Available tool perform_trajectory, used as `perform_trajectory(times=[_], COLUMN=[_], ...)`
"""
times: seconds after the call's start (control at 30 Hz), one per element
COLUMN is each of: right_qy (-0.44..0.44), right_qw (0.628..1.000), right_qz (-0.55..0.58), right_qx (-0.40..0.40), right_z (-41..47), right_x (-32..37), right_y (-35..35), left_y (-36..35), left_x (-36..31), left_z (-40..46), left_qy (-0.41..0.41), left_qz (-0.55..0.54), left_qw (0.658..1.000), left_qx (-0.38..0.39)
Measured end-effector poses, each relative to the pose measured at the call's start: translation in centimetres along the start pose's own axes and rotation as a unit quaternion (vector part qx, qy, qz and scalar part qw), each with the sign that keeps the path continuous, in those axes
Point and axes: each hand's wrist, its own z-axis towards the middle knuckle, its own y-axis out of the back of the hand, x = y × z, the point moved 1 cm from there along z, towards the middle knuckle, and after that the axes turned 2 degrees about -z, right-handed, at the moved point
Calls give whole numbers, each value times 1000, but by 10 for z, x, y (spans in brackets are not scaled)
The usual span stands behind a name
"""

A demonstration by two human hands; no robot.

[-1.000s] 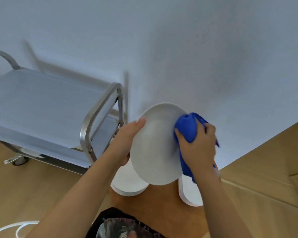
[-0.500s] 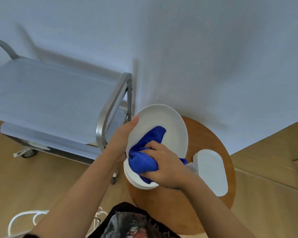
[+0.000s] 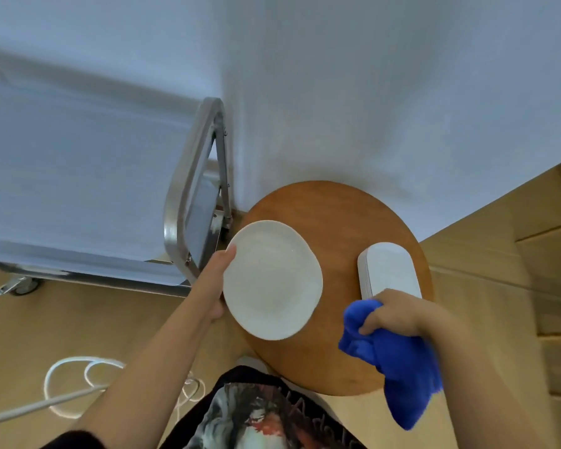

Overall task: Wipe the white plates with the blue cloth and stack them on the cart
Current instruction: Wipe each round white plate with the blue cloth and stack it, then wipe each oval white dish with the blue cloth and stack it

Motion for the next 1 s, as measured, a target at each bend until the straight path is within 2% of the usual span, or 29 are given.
perform_trajectory(times=[0.13, 0.37, 0.47, 0.53, 0.6, 0.7, 0.8, 0.93, 1.0], right_qy=[-8, 23, 37, 34, 35, 75, 92, 90, 103], right_qw=[994, 970, 959, 952, 943, 941, 936, 932, 926], right_qz=[93, 165, 178, 188, 203, 202, 213, 220, 227], right_qx=[-60, -178, -216, -241, -261, -259, -264, -275, -282], right_z=[4, 10, 15, 20, 23, 29, 36, 46, 48], right_x=[-25, -37, -38, -39, -39, -36, -33, -34, -35], right_y=[-20, -46, -48, -49, -47, -44, -40, -39, -38], left_y=[5, -5, -7, -6, -3, 0, -1, -6, -14], left_x=[17, 39, 46, 49, 52, 57, 62, 63, 62], left_z=[17, 38, 50, 58, 64, 67, 72, 76, 75], left_qy=[39, 71, 99, 96, 50, -35, -50, -35, -40], left_qz=[20, -13, -4, 59, 226, 426, 495, 508, 537], left_qw=[999, 997, 994, 990, 961, 883, 841, 829, 807], left_qx=[-16, -1, -38, -84, -148, -194, -212, -233, -244])
